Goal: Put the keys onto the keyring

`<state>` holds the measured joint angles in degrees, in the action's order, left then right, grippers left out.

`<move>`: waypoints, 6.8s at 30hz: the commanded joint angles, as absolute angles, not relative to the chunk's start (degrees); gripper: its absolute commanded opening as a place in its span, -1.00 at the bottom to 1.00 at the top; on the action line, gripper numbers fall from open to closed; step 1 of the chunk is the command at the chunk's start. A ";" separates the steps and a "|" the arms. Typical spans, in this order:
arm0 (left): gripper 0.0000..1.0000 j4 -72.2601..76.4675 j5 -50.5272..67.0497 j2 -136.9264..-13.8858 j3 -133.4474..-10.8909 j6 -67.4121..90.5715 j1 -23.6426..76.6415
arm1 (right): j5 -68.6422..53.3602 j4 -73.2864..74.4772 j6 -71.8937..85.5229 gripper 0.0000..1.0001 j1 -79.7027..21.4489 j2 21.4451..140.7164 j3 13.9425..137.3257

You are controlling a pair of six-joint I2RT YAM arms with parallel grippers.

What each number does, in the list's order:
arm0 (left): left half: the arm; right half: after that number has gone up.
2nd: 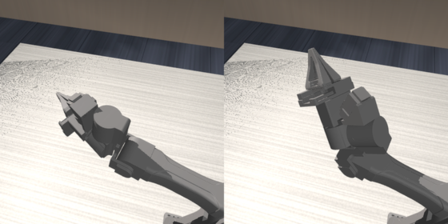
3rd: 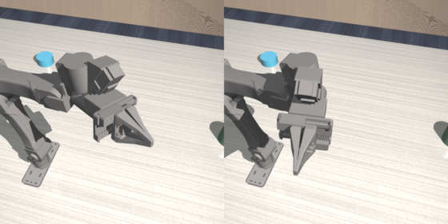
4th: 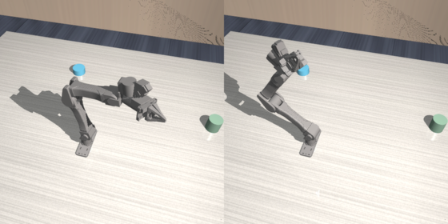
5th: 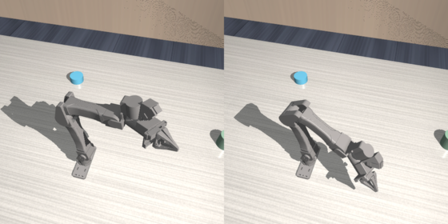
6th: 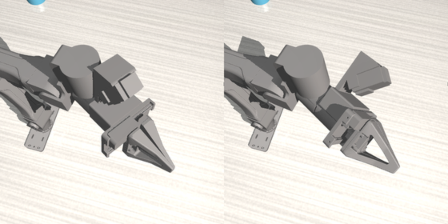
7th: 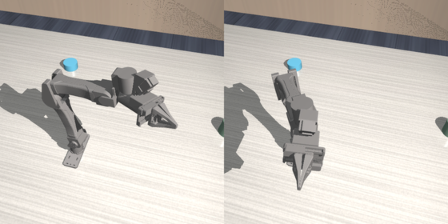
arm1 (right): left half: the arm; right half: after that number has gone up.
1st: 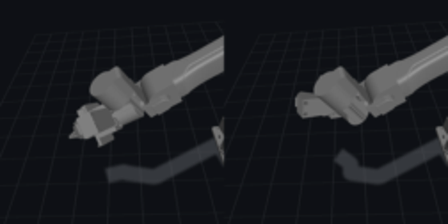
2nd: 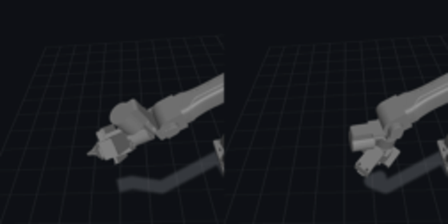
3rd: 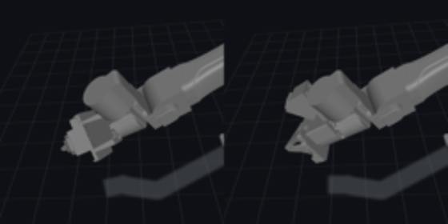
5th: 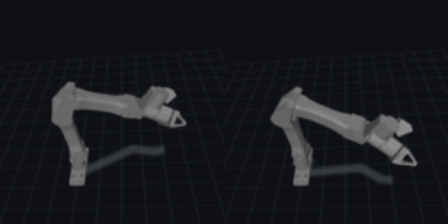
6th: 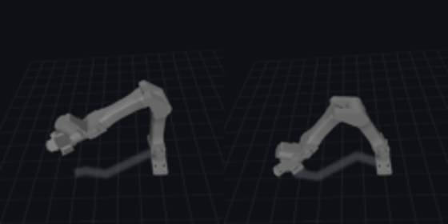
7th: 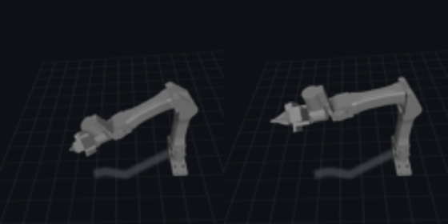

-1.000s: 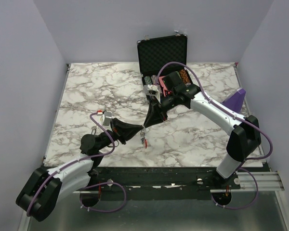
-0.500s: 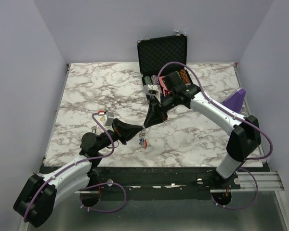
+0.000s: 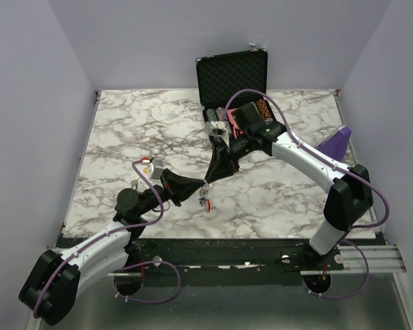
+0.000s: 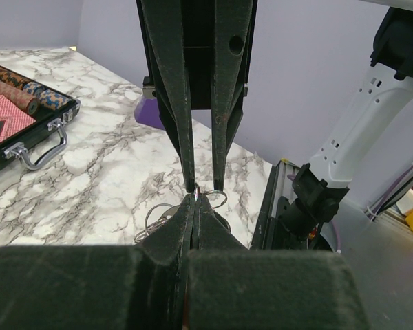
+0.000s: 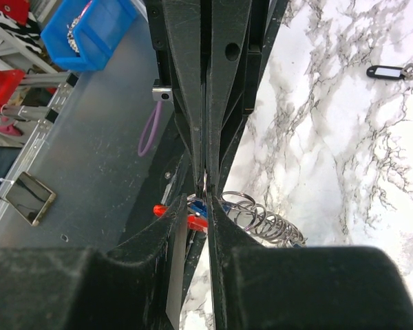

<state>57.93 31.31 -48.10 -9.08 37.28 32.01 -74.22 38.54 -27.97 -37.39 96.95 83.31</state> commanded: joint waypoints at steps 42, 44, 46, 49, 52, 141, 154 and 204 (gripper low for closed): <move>-1.00 58.10 31.37 -46.85 -11.51 36.56 32.26 | -74.53 36.63 -27.40 -0.99 -38.58 96.94 81.91; -1.00 54.95 32.69 -46.23 -12.65 35.60 32.08 | -74.53 38.67 -29.70 -0.99 -38.58 97.12 82.61; -0.88 50.30 34.01 -44.83 -14.14 33.93 32.17 | -74.01 39.72 -30.93 -0.99 -38.58 97.03 82.79; -0.24 38.89 35.59 -41.93 -17.13 30.07 31.82 | -72.78 41.65 -32.69 -0.99 -38.58 97.12 83.58; 0.07 26.93 36.91 -38.33 -20.73 25.85 31.03 | -71.90 43.24 -34.10 -0.99 -38.50 97.12 84.11; -1.00 15.02 40.87 -48.69 -33.32 26.01 28.04 | -75.50 47.29 -36.56 -0.86 -39.55 99.58 84.99; -1.00 16.96 38.15 -46.32 -30.41 26.80 28.04 | -76.46 44.83 -33.84 -0.66 -39.64 99.58 84.20; -1.00 21.65 35.50 -39.99 -23.55 28.05 27.95 | -75.24 37.95 -26.88 -0.99 -39.64 98.88 82.70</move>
